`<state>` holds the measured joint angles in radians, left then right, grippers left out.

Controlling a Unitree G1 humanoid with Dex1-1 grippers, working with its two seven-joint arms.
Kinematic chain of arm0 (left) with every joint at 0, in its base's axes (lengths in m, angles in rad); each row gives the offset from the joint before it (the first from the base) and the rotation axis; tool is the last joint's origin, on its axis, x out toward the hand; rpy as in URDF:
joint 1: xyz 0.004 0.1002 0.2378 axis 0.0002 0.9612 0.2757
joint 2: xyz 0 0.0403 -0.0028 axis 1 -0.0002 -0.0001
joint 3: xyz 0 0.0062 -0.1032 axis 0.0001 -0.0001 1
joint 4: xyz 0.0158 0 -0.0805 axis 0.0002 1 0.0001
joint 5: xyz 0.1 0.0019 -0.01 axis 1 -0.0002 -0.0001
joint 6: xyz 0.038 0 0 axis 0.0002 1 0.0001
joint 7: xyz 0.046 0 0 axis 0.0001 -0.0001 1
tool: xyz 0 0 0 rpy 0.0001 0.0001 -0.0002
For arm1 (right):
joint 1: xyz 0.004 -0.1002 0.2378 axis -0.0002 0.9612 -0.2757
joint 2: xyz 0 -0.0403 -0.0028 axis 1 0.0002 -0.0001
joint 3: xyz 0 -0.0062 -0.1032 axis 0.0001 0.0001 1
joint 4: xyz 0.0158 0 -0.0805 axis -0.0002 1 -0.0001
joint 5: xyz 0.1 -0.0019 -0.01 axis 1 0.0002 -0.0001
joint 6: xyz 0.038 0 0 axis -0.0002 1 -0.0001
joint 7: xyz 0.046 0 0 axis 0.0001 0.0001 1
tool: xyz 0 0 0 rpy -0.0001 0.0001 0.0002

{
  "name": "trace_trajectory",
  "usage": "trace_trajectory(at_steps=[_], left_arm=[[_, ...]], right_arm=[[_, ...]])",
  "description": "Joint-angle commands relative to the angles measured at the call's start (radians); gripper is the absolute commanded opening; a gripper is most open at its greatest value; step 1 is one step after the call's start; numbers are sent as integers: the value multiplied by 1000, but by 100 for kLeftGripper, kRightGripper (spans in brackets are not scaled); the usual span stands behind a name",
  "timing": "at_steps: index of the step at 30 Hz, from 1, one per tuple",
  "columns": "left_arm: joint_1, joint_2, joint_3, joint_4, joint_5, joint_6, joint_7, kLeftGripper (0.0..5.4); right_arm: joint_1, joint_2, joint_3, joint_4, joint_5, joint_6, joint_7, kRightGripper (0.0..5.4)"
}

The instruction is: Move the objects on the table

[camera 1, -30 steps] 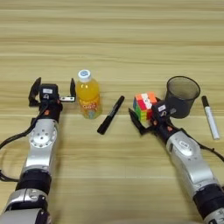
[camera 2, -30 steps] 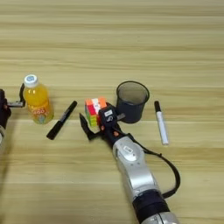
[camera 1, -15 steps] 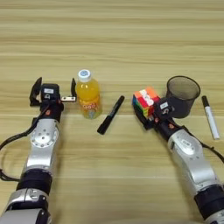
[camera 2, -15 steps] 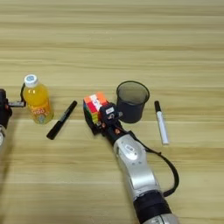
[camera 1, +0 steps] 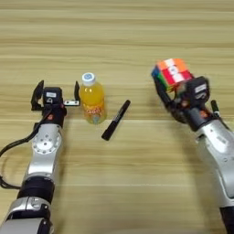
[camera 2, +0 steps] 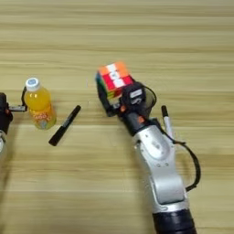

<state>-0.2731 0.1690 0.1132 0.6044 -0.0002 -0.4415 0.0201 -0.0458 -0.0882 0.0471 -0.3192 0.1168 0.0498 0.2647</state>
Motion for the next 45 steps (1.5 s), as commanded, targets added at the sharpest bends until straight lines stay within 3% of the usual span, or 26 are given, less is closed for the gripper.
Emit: trace_trajectory(at_steps=[1,6,9,16,21,24,30,31,37,45], left_arm=[[-11,-1,-3,8,13,1,7,540],[-18,3,0,24,11,-4,5,540],[-22,5,2,32,9,-7,3,540],[-23,10,6,40,5,-13,-2,540],[-22,13,8,41,1,-14,-5,540],[-25,13,9,46,0,-16,-8,540],[-27,14,10,51,0,-17,-8,540],[-27,14,10,50,0,-18,-8,540],[-27,13,9,50,2,-19,-7,540],[-26,15,9,50,2,-20,-8,540]], right_arm=[[12,-54,-130,-42,37,17,-33,334],[8,-110,-264,60,45,-10,-68,334],[-2,-129,-300,169,34,-12,-86,334],[-69,-156,-288,490,-39,-66,-131,334],[-140,-188,-302,766,-68,-138,-164,334],[-166,-201,-308,855,-69,-168,-180,334],[-190,-210,-304,929,-67,-225,-190,334],[-189,-207,-304,928,-64,-235,-193,371],[-189,-186,-306,905,-26,-324,-159,458],[-177,-176,-323,843,-9,-425,-176,537]])
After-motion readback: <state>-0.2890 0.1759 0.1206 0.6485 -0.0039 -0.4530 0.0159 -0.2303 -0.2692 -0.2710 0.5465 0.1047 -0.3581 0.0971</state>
